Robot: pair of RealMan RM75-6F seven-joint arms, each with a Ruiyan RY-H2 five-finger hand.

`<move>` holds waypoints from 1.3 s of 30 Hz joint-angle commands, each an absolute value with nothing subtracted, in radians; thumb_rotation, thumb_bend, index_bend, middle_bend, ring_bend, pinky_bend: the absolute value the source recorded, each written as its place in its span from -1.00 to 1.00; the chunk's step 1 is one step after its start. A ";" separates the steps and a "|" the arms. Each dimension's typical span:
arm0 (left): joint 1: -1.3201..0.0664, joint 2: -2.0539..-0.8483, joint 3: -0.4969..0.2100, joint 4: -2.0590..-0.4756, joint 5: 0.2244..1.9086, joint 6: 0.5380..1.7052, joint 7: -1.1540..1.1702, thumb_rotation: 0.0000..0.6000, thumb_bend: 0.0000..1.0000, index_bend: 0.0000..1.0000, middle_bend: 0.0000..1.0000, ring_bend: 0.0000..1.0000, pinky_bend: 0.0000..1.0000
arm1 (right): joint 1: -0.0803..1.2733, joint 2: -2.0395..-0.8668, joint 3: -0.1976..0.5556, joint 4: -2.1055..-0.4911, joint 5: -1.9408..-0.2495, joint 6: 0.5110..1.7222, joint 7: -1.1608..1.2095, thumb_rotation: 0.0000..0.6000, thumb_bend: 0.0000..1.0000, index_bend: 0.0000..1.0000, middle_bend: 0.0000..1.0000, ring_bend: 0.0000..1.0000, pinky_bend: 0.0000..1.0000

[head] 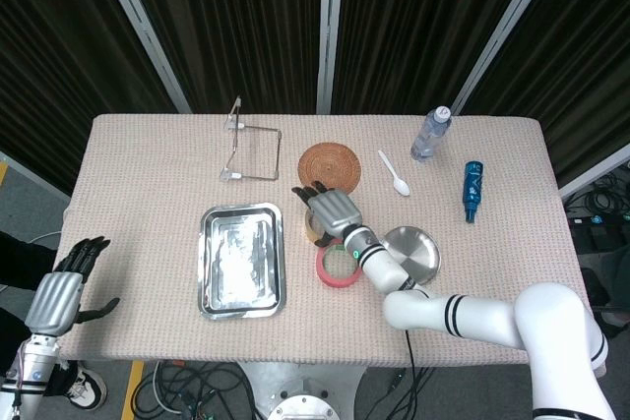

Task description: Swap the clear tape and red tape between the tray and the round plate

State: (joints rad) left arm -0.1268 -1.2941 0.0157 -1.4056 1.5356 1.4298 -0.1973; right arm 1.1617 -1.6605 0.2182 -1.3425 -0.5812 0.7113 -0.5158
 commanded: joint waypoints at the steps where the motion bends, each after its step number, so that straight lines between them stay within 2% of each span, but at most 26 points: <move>1: -0.128 -1.294 0.015 -1.407 1.535 1.427 -0.197 1.00 -0.70 -0.83 -0.86 -0.94 -0.56 | 1.171 -1.658 0.205 -1.341 -0.560 0.717 -0.527 1.00 -0.86 -1.00 -0.75 -0.89 -0.34; 6: -0.128 -1.292 0.014 -1.410 1.531 1.421 -0.201 1.00 -0.70 -0.83 -0.86 -0.93 -0.56 | 1.179 -1.659 0.191 -1.342 -0.538 0.735 -0.540 1.00 -0.83 -1.00 -0.73 -0.86 -0.32; 16: -0.127 -1.294 0.013 -1.405 1.531 1.420 -0.210 1.00 -0.71 -0.83 -0.86 -0.93 -0.56 | 1.179 -1.660 0.188 -1.347 -0.552 0.769 -0.531 1.00 -0.65 -0.90 -0.56 -0.56 0.06; 29: -0.128 -1.291 0.011 -1.409 1.532 1.418 -0.206 1.00 -0.70 -0.83 -0.86 -0.94 -0.56 | 1.167 -1.629 0.199 -1.378 -0.569 0.793 -0.514 1.00 -0.60 -0.81 -0.42 -0.41 0.21; 35: -0.130 -1.291 0.010 -1.408 1.532 1.416 -0.208 1.00 -0.70 -0.83 -0.86 -0.94 -0.56 | 1.160 -1.552 0.213 -1.481 -0.588 0.835 -0.526 1.00 -0.59 -0.79 -0.40 -0.41 0.21; 39: -0.137 -1.296 0.005 -1.407 1.535 1.414 -0.203 1.00 -0.70 -0.83 -0.86 -0.93 -0.56 | 1.122 -1.439 0.193 -1.642 -0.616 0.909 -0.555 1.00 -0.59 -0.78 -0.39 -0.39 0.23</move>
State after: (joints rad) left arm -0.1355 -1.2953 0.0055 -1.4071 1.5342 1.4145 -0.2041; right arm 1.1500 -1.5173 0.2060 -1.5408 -0.5939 0.8552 -0.5326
